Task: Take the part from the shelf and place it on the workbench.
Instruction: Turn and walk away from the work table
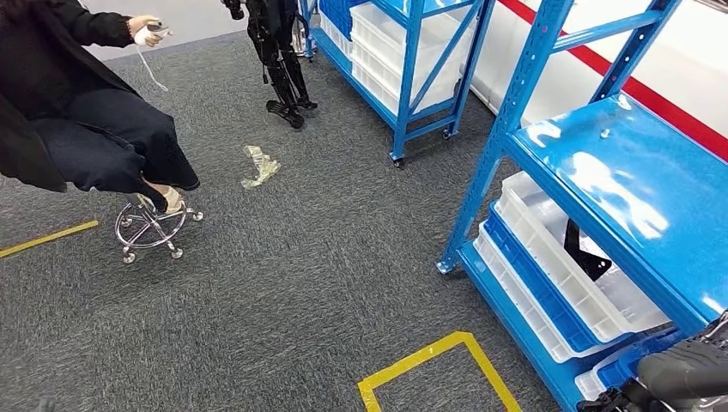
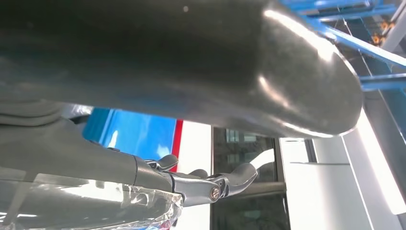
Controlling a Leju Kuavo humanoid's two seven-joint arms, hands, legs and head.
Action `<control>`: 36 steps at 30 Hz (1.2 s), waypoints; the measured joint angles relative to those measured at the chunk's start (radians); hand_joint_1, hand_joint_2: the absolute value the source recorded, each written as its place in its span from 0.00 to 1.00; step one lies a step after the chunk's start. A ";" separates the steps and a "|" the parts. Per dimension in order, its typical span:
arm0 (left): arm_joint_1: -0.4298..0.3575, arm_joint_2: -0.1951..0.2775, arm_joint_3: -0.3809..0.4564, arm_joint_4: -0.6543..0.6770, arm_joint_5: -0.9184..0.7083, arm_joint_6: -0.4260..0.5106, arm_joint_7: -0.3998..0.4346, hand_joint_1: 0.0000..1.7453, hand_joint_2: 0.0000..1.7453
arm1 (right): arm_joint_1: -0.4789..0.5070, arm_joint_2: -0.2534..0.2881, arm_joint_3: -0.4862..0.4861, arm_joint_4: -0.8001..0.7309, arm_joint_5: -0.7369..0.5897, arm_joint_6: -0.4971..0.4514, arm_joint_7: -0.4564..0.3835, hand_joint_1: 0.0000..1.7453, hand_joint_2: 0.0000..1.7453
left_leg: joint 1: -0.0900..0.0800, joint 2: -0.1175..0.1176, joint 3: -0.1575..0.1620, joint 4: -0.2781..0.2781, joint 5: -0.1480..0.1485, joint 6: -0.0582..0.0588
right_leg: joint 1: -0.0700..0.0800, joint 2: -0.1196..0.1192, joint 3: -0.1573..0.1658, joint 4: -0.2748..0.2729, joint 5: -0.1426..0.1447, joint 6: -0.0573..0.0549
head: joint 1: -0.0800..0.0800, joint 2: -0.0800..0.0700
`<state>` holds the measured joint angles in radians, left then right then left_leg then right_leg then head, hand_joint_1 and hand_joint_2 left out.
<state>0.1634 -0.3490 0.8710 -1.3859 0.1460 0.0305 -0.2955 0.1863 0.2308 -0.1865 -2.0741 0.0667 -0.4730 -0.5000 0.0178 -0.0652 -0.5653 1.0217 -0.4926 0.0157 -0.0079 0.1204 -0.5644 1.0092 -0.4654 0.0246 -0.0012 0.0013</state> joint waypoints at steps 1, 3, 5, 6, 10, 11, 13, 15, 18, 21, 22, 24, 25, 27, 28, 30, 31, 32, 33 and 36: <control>0.012 0.000 -0.007 -0.010 0.026 0.032 -0.002 0.00 0.00 | -0.005 -0.007 0.014 0.009 -0.001 0.001 0.001 0.00 0.00 | -0.002 0.011 0.002 -0.002 0.003 0.006 | -0.003 0.010 -0.005 -0.003 0.002 0.006 | 0.000 0.000; 0.041 -0.002 -0.032 -0.036 0.080 0.111 -0.010 0.00 0.00 | -0.019 -0.026 0.044 0.033 -0.007 0.000 0.003 0.00 0.00 | -0.002 0.034 0.009 -0.010 0.009 0.020 | -0.004 -0.017 -0.020 0.015 -0.006 0.013 | 0.001 0.000; 0.080 -0.003 -0.070 -0.065 0.122 0.191 -0.020 0.00 0.00 | -0.044 -0.046 0.075 0.060 -0.018 -0.003 0.006 0.00 0.00 | -0.002 0.059 0.012 -0.016 0.013 0.030 | -0.002 -0.077 -0.066 0.105 -0.051 0.010 | 0.006 0.000; 0.101 -0.003 -0.093 -0.080 0.136 0.226 -0.024 0.00 0.00 | -0.057 -0.056 0.089 0.074 -0.026 -0.006 0.009 0.00 0.00 | -0.004 0.072 0.011 -0.016 0.013 0.032 | -0.002 -0.097 -0.101 0.176 -0.081 0.007 | 0.008 0.000; 0.162 -0.005 -0.173 -0.126 0.142 0.239 -0.015 0.00 0.00 | -0.083 -0.091 0.113 0.114 -0.068 -0.030 0.014 0.00 0.00 | -0.006 0.118 0.008 -0.016 0.012 0.033 | -0.007 -0.119 -0.128 0.250 -0.098 0.028 | 0.010 0.000; 0.169 -0.005 -0.184 -0.132 0.130 0.205 -0.006 0.00 0.00 | -0.088 -0.101 0.113 0.119 -0.085 -0.043 0.009 0.00 0.00 | -0.006 0.127 0.010 -0.016 0.012 0.032 | -0.007 -0.134 -0.086 0.176 -0.073 0.037 | 0.011 0.000; 0.173 -0.006 -0.190 -0.136 0.097 0.124 0.004 0.00 0.00 | -0.096 -0.120 0.113 0.125 -0.122 -0.068 -0.013 0.00 0.00 | -0.011 0.143 0.016 -0.014 0.007 0.025 | -0.003 -0.186 -0.010 0.036 -0.031 0.038 | 0.011 0.000; 0.165 -0.006 -0.182 -0.131 0.061 0.056 0.005 0.00 0.00 | -0.098 -0.137 0.110 0.130 -0.153 -0.083 -0.038 0.00 0.00 | -0.015 0.162 0.023 -0.015 0.003 0.014 | 0.004 -0.205 0.010 -0.008 -0.018 0.021 | 0.010 0.000; 0.141 -0.006 -0.167 -0.117 0.028 0.012 0.003 0.00 0.00 | -0.098 -0.151 0.101 0.136 -0.174 -0.093 -0.059 0.00 0.00 | -0.008 0.164 0.025 -0.006 -0.011 -0.005 | -0.002 -0.164 0.011 -0.012 -0.009 -0.003 | 0.008 0.000; 0.133 -0.007 -0.157 -0.107 0.022 0.015 -0.001 0.00 0.00 | -0.108 -0.156 0.099 0.146 -0.175 -0.094 -0.063 0.00 0.00 | -0.003 0.084 -0.037 0.135 -0.093 -0.016 | -0.007 -0.124 0.015 -0.015 0.000 -0.018 | 0.002 0.000; 0.133 -0.007 -0.155 -0.104 0.024 0.022 -0.001 0.00 0.00 | -0.111 -0.157 0.099 0.152 -0.175 -0.093 -0.062 0.00 0.00 | -0.003 0.072 -0.070 0.201 -0.121 -0.017 | -0.005 -0.111 0.014 -0.015 0.001 -0.019 | 0.000 0.000; 0.136 -0.007 -0.153 -0.101 0.031 0.040 -0.002 0.00 0.00 | -0.117 -0.157 0.099 0.164 -0.175 -0.092 -0.061 0.00 0.00 | -0.003 0.064 -0.110 0.266 -0.127 -0.016 | -0.002 -0.084 0.015 -0.014 0.001 -0.020 | 0.000 0.000; 0.139 -0.007 -0.152 -0.100 0.036 0.047 -0.002 0.00 0.00 | -0.121 -0.157 0.099 0.170 -0.175 -0.091 -0.061 0.00 0.00 | -0.003 0.060 -0.104 0.241 -0.100 -0.014 | -0.001 -0.070 0.016 -0.014 0.001 -0.020 | 0.000 0.000; 0.142 -0.006 -0.152 -0.100 0.042 0.059 -0.002 0.00 0.00 | -0.131 -0.158 0.100 0.180 -0.175 -0.091 -0.060 0.00 0.00 | -0.003 0.031 -0.051 0.112 -0.025 -0.006 | -0.001 -0.044 0.020 -0.013 0.000 -0.019 | 0.000 0.000; 0.144 -0.006 -0.152 -0.100 0.044 0.063 -0.002 0.00 0.00 | -0.137 -0.158 0.100 0.184 -0.175 -0.090 -0.060 0.00 0.00 | -0.002 0.011 -0.024 0.049 0.002 -0.003 | 0.002 -0.033 0.020 -0.012 0.000 -0.018 | 0.001 0.000; 0.148 -0.006 -0.153 -0.100 0.045 0.067 -0.003 0.00 0.00 | -0.144 -0.158 0.102 0.192 -0.174 -0.090 -0.060 0.00 0.00 | -0.005 -0.009 0.000 -0.010 0.016 0.003 | 0.002 -0.014 0.012 -0.012 0.002 -0.011 | 0.001 0.000; 0.148 -0.007 -0.153 -0.100 0.046 0.068 -0.004 0.00 0.00 | -0.145 -0.158 0.102 0.195 -0.174 -0.090 -0.060 0.00 0.00 | -0.008 0.001 0.001 -0.013 0.017 0.007 | 0.001 -0.005 0.005 -0.013 0.003 -0.005 | 0.001 0.000; 0.148 -0.007 -0.154 -0.100 0.048 0.070 -0.005 0.00 0.00 | -0.145 -0.158 0.102 0.198 -0.174 -0.089 -0.060 0.00 0.00 | -0.009 0.013 0.004 -0.017 0.020 0.013 | 0.000 0.000 0.000 -0.013 0.004 0.000 | 0.001 0.000; 0.147 -0.007 -0.154 -0.100 0.049 0.071 -0.006 0.00 0.00 | -0.145 -0.158 0.102 0.200 -0.173 -0.089 -0.061 0.00 0.00 | -0.008 0.024 0.007 -0.022 0.023 0.020 | 0.000 -0.013 -0.006 -0.005 0.000 0.004 | 0.001 0.000; 0.144 -0.008 -0.153 -0.099 0.050 0.075 -0.008 0.00 0.00 | -0.153 -0.157 0.102 0.205 -0.167 -0.091 -0.062 0.00 0.00 | -0.005 0.062 0.013 -0.033 0.029 0.035 | 0.003 -0.088 -0.076 0.129 -0.064 -0.001 | 0.009 0.000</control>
<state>0.3072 -0.3569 0.7178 -1.4852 0.1962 0.1059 -0.3037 0.0337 0.0734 -0.0841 -1.8687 -0.1003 -0.5638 -0.5615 0.0133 -0.0036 -0.5524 0.9887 -0.4635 0.0503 -0.0051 0.0326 -0.6401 1.1381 -0.5295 0.0239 0.0077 0.0013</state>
